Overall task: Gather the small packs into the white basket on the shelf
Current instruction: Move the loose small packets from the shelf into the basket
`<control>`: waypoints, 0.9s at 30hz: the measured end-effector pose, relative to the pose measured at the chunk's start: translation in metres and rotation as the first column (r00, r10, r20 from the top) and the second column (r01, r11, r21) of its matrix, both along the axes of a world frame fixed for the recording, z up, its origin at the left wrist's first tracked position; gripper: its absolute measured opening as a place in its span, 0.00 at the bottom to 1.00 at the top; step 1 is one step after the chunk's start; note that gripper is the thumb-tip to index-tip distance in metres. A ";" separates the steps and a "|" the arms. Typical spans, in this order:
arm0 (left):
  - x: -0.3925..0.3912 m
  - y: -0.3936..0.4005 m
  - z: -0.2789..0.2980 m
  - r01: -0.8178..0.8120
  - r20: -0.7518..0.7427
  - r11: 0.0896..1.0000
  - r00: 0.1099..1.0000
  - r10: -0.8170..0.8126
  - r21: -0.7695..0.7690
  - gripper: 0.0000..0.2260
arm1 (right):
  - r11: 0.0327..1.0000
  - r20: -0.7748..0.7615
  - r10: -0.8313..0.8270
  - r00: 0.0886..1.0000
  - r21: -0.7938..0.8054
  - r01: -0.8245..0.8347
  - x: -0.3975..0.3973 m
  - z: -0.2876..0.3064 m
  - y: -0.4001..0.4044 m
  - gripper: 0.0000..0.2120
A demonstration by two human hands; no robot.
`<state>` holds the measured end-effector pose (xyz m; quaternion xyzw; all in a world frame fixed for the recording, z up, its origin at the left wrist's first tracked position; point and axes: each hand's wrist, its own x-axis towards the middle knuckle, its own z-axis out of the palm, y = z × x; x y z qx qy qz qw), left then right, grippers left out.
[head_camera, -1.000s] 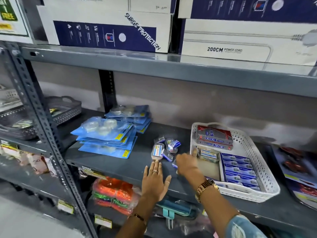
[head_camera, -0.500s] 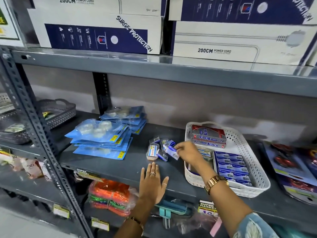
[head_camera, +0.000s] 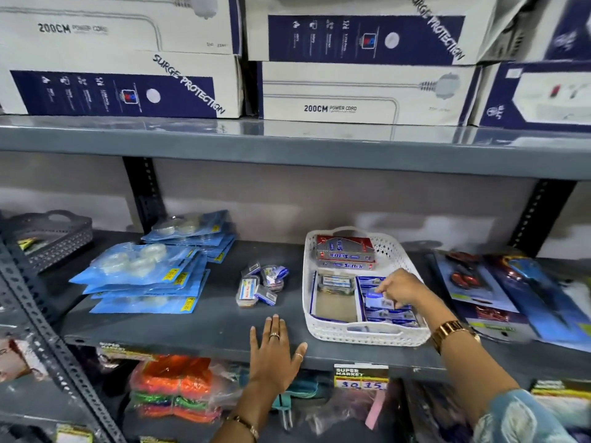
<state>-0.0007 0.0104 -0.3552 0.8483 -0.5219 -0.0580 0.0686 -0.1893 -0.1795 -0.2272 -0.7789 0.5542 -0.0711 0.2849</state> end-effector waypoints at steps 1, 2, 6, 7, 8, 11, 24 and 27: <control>-0.001 0.001 0.000 0.000 0.003 1.000 1.000 0.000 -0.008 0.33 | 1.000 -0.028 0.002 1.000 0.001 -0.002 -0.004 -0.005 0.000 0.14; -0.002 0.001 0.001 -0.002 0.004 1.000 1.000 0.002 -0.013 0.33 | 1.000 -0.039 -0.001 0.999 0.003 0.001 -0.007 -0.009 0.001 0.13; -0.002 0.000 0.000 -0.005 0.002 1.000 1.000 0.005 -0.011 0.33 | 0.999 0.020 -0.052 0.998 0.002 0.052 -0.004 -0.021 0.007 0.08; -0.002 0.000 0.000 -0.005 0.004 1.000 1.000 0.005 -0.009 0.33 | 0.997 0.041 -0.080 0.996 -0.016 0.080 -0.003 -0.023 0.007 0.08; -0.002 0.000 0.000 -0.005 0.005 1.000 1.000 0.005 -0.009 0.33 | 0.993 0.059 -0.114 0.992 -0.035 0.116 -0.001 -0.026 0.006 0.08; -0.002 0.001 -0.001 -0.006 0.001 1.000 1.000 0.006 -0.020 0.33 | 0.972 0.123 -0.216 0.969 -0.064 0.224 0.001 -0.033 0.004 0.10; 0.000 0.003 -0.004 0.000 -0.013 0.997 1.000 -0.001 -0.077 0.32 | 0.994 -0.011 -0.110 0.994 -0.019 0.109 0.009 -0.035 0.015 0.10; 0.002 0.004 -0.005 -0.001 -0.019 0.996 1.000 0.000 -0.085 0.32 | 0.993 0.010 -0.107 0.994 -0.052 0.107 0.014 -0.034 0.017 0.11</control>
